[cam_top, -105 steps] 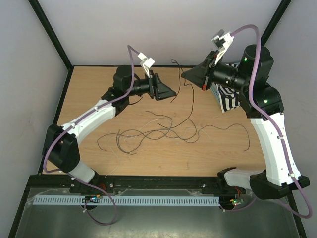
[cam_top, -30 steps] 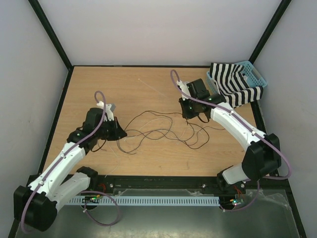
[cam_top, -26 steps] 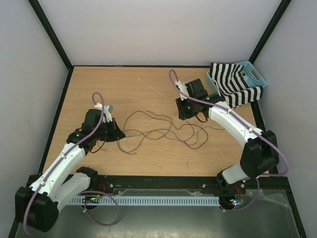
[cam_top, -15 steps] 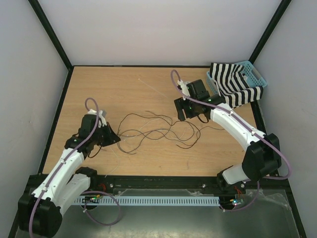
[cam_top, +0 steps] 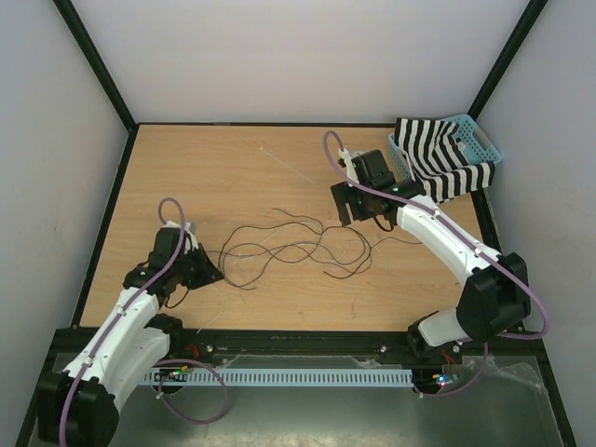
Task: Zip-tie the wires
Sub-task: Straighten the cable at the center of the board.
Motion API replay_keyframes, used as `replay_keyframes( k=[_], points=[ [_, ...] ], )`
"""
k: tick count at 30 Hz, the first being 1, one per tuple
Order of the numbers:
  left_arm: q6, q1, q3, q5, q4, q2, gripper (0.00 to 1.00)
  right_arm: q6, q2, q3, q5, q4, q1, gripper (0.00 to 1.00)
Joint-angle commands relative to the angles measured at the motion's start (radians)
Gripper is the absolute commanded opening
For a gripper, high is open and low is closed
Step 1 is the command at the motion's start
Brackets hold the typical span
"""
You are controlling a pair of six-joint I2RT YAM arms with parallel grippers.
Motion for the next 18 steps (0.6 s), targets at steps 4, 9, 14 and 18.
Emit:
replay_keyframes(
  k=[4, 9, 14, 18],
  points=[
    [-0.031, 0.007, -0.052, -0.02, -0.027, -0.028, 0.1, 0.02, -0.002, -0.01, 0.04, 0.016, 0.004, 0.84],
    [-0.032, 0.016, -0.06, -0.04, -0.038, -0.039, 0.46, 0.027, -0.008, -0.001, 0.069, 0.019, 0.004, 0.88],
    [-0.015, 0.042, -0.014, -0.091, -0.055, -0.098, 0.73, 0.027, -0.006, 0.04, 0.053, 0.026, 0.003, 0.92],
    [0.026, 0.051, 0.079, -0.206, -0.054, -0.169, 0.89, 0.026, 0.022, 0.074, 0.004, 0.065, 0.004, 0.92]
  ],
)
